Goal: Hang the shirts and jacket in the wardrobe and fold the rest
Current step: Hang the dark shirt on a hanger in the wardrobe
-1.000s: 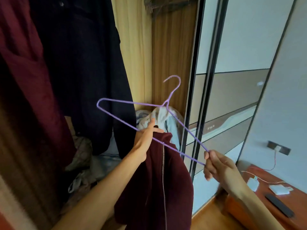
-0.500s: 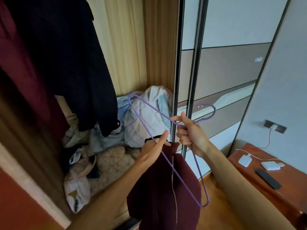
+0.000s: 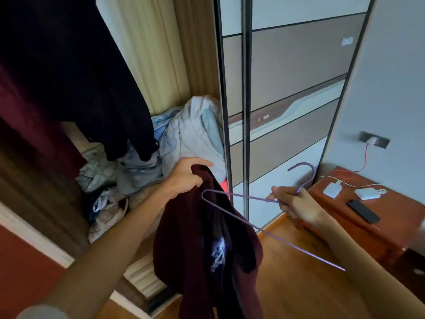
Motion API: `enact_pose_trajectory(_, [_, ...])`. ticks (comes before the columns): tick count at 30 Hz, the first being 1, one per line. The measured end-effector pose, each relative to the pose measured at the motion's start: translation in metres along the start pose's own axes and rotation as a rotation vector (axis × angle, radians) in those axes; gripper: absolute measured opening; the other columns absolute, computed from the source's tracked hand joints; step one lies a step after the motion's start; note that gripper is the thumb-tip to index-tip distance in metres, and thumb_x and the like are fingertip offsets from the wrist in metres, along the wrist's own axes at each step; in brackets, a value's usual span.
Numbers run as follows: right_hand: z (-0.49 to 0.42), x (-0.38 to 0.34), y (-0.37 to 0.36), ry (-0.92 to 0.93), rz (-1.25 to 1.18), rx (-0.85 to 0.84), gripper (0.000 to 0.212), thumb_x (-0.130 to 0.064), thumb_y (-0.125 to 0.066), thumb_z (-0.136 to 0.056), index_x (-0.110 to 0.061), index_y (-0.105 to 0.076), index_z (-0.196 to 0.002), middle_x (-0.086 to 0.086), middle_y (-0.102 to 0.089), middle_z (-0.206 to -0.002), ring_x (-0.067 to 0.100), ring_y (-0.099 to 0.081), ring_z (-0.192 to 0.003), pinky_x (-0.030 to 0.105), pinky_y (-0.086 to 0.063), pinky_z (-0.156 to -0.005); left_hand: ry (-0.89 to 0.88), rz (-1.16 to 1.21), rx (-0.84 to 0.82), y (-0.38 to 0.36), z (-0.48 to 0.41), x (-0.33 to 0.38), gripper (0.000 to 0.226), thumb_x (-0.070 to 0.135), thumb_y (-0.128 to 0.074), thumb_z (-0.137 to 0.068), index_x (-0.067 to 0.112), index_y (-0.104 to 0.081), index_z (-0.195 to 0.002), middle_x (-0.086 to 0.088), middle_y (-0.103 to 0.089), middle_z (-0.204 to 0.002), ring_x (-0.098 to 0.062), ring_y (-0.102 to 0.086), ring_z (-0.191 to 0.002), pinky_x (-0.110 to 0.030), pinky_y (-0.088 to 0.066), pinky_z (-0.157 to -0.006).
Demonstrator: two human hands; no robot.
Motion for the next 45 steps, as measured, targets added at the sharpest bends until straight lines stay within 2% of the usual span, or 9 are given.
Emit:
enact_pose_trajectory(8, [0.008, 0.027, -0.026, 0.044, -0.082, 0.052, 0.035, -0.025, -0.053, -0.102, -0.005, -0.073, -0.081, -0.009, -0.039, -0.047, 0.007, -0.030, -0.045, 0.015, -0.026, -0.045, 0.026, -0.027, -0.046, -0.024, -0.006, 0.017, 0.064, -0.018, -0.061, -0.064, 0.022, -0.075, -0.112, 0.006, -0.068, -0.117, -0.013, -0.061, -0.106, -0.007, -0.044, -0.065])
enact_pose_trajectory(11, [0.002, 0.019, -0.045, 0.100, -0.139, 0.085, 0.030, -0.029, -0.055, -0.101, -0.015, -0.074, -0.082, 0.009, -0.051, -0.065, 0.019, -0.042, -0.060, 0.030, -0.037, -0.060, -0.015, -0.062, -0.082, -0.030, -0.002, 0.035, 0.062, -0.019, -0.061, -0.067, 0.019, -0.073, -0.115, 0.011, -0.060, -0.118, -0.005, -0.054, -0.115, -0.003, -0.044, -0.076])
enact_pose_trajectory(18, [-0.005, -0.012, -0.038, 0.203, -0.023, 0.178, 0.022, -0.027, -0.052, -0.101, -0.028, -0.067, -0.085, 0.005, -0.047, -0.057, 0.020, -0.034, -0.052, 0.030, -0.031, -0.052, -0.021, -0.123, -0.067, 0.000, -0.010, 0.041, 0.064, -0.016, -0.060, -0.067, 0.028, -0.074, -0.111, 0.007, -0.060, -0.127, -0.009, -0.061, -0.100, -0.024, -0.051, -0.079])
enact_pose_trajectory(26, [-0.014, -0.033, -0.052, 0.293, 0.015, 0.205, 0.010, -0.020, -0.052, -0.102, -0.021, -0.061, -0.101, -0.025, -0.053, -0.051, 0.000, -0.047, -0.045, 0.011, -0.033, -0.053, -0.029, -0.114, -0.159, -0.027, -0.005, 0.056, 0.060, -0.018, -0.062, -0.070, 0.017, -0.074, -0.117, 0.002, -0.069, -0.109, 0.006, -0.062, -0.071, -0.009, -0.044, -0.059])
enact_pose_trajectory(28, [-0.020, -0.043, -0.068, 0.319, 0.091, 0.172, 0.012, -0.015, -0.049, -0.102, -0.023, -0.056, -0.107, -0.036, -0.052, -0.053, -0.006, -0.051, -0.050, 0.013, -0.033, -0.058, -0.065, -0.063, -0.202, -0.044, -0.003, 0.065, 0.059, -0.017, -0.066, -0.069, 0.016, -0.073, -0.117, 0.001, -0.072, -0.111, -0.002, -0.067, -0.085, -0.012, -0.050, -0.071])
enact_pose_trajectory(32, [-0.035, -0.042, -0.072, 0.287, -0.022, 0.245, 0.044, -0.011, -0.041, -0.091, -0.046, -0.047, -0.117, -0.007, -0.053, -0.055, 0.012, -0.045, -0.049, 0.027, -0.039, -0.054, -0.110, -0.017, -0.239, -0.060, -0.001, 0.075, 0.060, -0.011, -0.069, -0.069, 0.019, -0.072, -0.120, 0.005, -0.072, -0.118, -0.009, -0.063, -0.115, -0.025, -0.050, -0.099])
enact_pose_trajectory(37, [-0.039, -0.030, -0.067, 0.281, -0.329, 0.307, 0.037, -0.007, -0.037, -0.092, -0.022, -0.054, -0.122, 0.009, -0.056, -0.072, 0.014, -0.047, -0.057, 0.027, -0.040, -0.055, -0.142, -0.116, -0.263, -0.058, 0.003, 0.069, 0.080, -0.002, -0.075, -0.076, 0.028, -0.048, -0.145, 0.008, -0.058, -0.139, 0.000, -0.055, -0.123, -0.011, -0.041, -0.102])
enact_pose_trajectory(41, [-0.033, -0.039, -0.045, 0.314, -0.420, 0.340, 0.041, 0.009, -0.033, -0.094, -0.012, -0.057, -0.119, -0.003, -0.033, -0.052, 0.011, -0.031, -0.046, 0.020, -0.033, -0.046, -0.205, -0.542, -0.279, -0.061, -0.003, 0.057, 0.084, 0.042, -0.072, -0.085, 0.033, -0.026, -0.155, 0.002, -0.045, -0.152, -0.015, -0.042, -0.139, -0.033, -0.037, -0.113])
enact_pose_trajectory(45, [-0.028, -0.036, -0.030, 0.285, -0.452, 0.412, 0.040, 0.008, -0.035, -0.092, -0.013, -0.060, -0.115, -0.005, -0.036, -0.054, 0.006, -0.036, -0.050, 0.016, -0.040, -0.050, -0.287, -0.816, -0.208, -0.073, -0.017, 0.072, 0.051, 0.068, -0.066, -0.078, 0.023, -0.058, -0.100, 0.004, -0.063, -0.101, -0.020, -0.059, -0.098, -0.037, -0.048, -0.080])
Point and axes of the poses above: each hand's wrist, its own z-axis away from the middle knuckle, its own y-axis out of the back of the hand, x = y × z, the point moved 9 cm from there along -z, towards the middle knuckle
